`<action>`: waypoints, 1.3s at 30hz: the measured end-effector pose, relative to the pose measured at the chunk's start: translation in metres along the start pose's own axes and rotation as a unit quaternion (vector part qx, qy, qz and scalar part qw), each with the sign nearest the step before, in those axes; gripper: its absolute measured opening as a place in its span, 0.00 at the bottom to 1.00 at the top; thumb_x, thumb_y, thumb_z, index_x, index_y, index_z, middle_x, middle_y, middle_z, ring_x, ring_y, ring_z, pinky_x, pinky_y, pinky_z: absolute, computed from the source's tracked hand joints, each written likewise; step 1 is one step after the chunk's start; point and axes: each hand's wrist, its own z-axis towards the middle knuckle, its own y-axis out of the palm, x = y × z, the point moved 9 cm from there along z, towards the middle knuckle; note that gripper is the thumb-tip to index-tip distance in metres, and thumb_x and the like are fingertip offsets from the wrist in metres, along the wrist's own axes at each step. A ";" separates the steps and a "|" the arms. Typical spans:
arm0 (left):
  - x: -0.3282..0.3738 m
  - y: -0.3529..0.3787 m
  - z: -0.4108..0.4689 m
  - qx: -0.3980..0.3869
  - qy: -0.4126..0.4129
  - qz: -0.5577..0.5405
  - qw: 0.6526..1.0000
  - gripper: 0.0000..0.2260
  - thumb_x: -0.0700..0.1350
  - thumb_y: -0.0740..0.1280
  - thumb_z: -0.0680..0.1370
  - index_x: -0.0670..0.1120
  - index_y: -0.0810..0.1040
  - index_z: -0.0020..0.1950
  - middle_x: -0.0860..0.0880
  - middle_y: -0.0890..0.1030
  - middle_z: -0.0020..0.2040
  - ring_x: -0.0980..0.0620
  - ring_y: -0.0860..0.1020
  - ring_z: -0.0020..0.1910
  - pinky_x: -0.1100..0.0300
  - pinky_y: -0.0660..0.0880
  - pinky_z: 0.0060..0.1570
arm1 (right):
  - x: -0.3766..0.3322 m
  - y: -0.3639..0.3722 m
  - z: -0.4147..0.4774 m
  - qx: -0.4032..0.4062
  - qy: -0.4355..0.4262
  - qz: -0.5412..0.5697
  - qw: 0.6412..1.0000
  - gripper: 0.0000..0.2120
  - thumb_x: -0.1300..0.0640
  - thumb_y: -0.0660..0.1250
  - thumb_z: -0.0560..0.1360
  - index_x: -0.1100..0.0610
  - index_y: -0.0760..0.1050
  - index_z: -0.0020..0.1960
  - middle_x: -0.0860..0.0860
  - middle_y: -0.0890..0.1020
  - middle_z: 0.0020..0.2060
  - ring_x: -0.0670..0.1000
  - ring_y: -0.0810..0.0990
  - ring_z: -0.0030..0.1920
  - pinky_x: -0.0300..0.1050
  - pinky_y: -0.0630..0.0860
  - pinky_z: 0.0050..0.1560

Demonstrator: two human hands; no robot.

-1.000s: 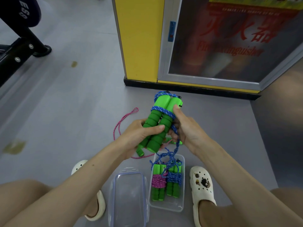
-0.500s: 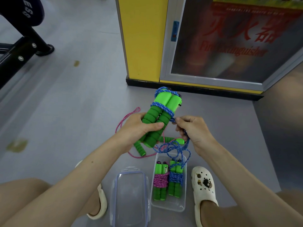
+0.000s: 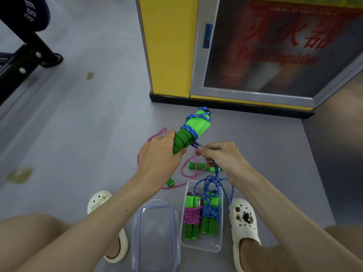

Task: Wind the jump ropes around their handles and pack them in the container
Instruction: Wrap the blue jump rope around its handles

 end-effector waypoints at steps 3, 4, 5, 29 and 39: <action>0.002 -0.002 -0.002 0.022 0.013 0.022 0.999 0.14 0.56 0.65 0.78 0.49 0.63 0.46 0.52 0.70 0.37 0.49 0.68 0.35 0.57 0.62 0.35 | 0.008 0.001 0.003 0.007 0.031 0.023 0.999 0.08 0.55 0.70 0.74 0.55 0.83 0.37 0.51 0.79 0.38 0.50 0.77 0.40 0.45 0.79 0.47; 0.002 -0.004 -0.003 0.032 0.018 0.029 0.999 0.14 0.55 0.65 0.78 0.49 0.63 0.46 0.52 0.70 0.37 0.48 0.68 0.35 0.57 0.62 0.34 | 0.012 0.004 0.003 0.003 0.046 0.058 0.997 0.08 0.56 0.70 0.74 0.57 0.83 0.38 0.51 0.77 0.36 0.54 0.78 0.40 0.52 0.80 0.51; 0.004 -0.005 -0.003 0.042 0.026 0.036 0.998 0.14 0.55 0.65 0.78 0.49 0.63 0.46 0.52 0.71 0.38 0.47 0.69 0.35 0.56 0.62 0.34 | 0.016 0.006 0.003 0.002 0.062 0.104 0.993 0.08 0.57 0.70 0.74 0.60 0.82 0.39 0.52 0.76 0.33 0.58 0.78 0.40 0.55 0.80 0.51; 0.019 -0.007 -0.008 0.100 0.115 0.255 0.955 0.17 0.35 0.77 0.56 0.42 0.78 0.41 0.42 0.79 0.33 0.45 0.74 0.24 0.64 0.56 0.25 | -0.008 0.032 -0.010 -0.093 -0.022 0.051 0.994 0.13 0.56 0.61 0.80 0.60 0.81 0.45 0.49 0.75 0.27 0.43 0.70 0.27 0.32 0.69 0.30; 0.037 0.006 -0.021 0.170 0.162 0.283 0.930 0.15 0.34 0.57 0.63 0.42 0.79 0.43 0.46 0.74 0.30 0.48 0.74 0.26 0.61 0.66 0.23 | 0.011 0.027 -0.009 0.002 0.086 0.153 0.984 0.26 0.41 0.66 0.75 0.55 0.62 0.26 0.49 0.60 0.17 0.47 0.54 0.21 0.37 0.54 0.20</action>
